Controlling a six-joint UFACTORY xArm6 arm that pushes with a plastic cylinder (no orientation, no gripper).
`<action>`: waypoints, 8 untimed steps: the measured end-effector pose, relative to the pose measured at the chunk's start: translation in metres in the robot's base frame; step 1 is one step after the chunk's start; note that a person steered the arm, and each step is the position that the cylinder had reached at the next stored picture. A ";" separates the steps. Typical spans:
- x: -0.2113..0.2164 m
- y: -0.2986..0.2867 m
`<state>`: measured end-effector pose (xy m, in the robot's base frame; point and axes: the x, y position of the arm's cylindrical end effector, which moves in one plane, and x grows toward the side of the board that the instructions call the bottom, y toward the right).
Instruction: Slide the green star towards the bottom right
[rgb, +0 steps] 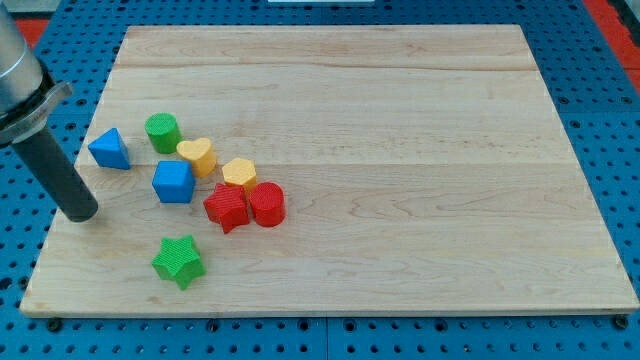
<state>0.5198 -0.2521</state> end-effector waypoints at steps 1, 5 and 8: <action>0.012 0.021; 0.056 0.068; 0.051 0.099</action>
<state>0.5709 -0.1530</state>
